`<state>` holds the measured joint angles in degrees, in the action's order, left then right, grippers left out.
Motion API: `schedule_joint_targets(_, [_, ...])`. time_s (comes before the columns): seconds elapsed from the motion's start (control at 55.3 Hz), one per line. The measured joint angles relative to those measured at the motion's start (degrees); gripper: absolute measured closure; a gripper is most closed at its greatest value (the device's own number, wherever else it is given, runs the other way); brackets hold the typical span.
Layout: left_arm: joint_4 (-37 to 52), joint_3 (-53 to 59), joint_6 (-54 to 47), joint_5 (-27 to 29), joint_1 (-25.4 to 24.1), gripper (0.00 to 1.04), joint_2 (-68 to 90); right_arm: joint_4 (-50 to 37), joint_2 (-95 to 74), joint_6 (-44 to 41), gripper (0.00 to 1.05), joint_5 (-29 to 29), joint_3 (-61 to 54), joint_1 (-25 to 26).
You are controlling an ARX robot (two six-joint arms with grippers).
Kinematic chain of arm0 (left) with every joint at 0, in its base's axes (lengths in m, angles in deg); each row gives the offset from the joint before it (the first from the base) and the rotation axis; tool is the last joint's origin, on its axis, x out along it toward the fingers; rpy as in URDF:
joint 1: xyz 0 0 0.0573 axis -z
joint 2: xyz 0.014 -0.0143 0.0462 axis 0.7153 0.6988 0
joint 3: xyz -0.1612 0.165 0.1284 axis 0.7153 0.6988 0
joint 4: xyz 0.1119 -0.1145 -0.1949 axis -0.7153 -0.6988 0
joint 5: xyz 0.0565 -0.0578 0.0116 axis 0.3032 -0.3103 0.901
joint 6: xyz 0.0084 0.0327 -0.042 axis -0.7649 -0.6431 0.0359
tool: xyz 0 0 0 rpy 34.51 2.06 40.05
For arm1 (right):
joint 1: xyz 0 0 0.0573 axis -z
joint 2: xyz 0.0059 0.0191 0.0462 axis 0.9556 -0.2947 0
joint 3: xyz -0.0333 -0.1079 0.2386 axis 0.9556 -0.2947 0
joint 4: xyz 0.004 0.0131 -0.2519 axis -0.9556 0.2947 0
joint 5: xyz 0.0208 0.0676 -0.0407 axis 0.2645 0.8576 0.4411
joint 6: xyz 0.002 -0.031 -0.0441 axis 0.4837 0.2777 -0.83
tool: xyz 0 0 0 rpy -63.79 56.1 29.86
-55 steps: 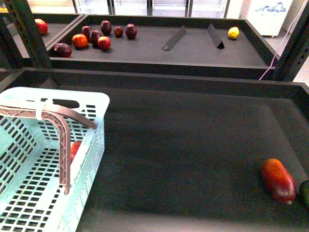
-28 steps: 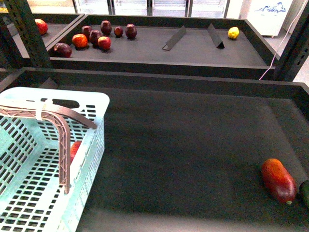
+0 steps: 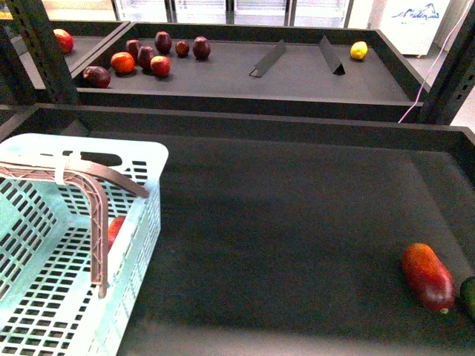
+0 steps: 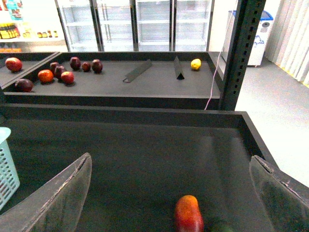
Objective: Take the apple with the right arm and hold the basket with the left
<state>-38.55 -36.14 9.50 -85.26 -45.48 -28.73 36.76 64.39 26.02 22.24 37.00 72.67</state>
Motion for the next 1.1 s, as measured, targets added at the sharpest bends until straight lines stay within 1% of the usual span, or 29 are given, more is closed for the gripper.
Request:
schedule_joint_targets(0.814, [0.0,0.0,0.0,0.0,0.0,1.02,0.0,0.0,0.0,0.0,0.09,0.0,0.0,0.0])
schedule_joint_targets(0.832, [0.0,0.0,0.0,0.0,0.0,1.0,0.0,0.0,0.0,0.0,0.09,0.0,0.0,0.0])
schedule_joint_targets(0.886, [0.0,0.0,0.0,0.0,0.0,0.9,0.0,0.0,0.0,0.0,0.09,0.0,0.0,0.0])
schedule_joint_targets(0.977, [0.0,0.0,0.0,0.0,0.0,0.75,0.0,0.0,0.0,0.0,0.09,0.0,0.0,0.0])
schedule_joint_targets(1.031, [0.0,0.0,0.0,0.0,0.0,0.65,0.0,0.0,0.0,0.0,0.09,0.0,0.0,0.0])
schedule_joint_targets(1.104, [0.0,0.0,0.0,0.0,0.0,0.54,0.0,0.0,0.0,0.0,0.09,0.0,0.0,0.0])
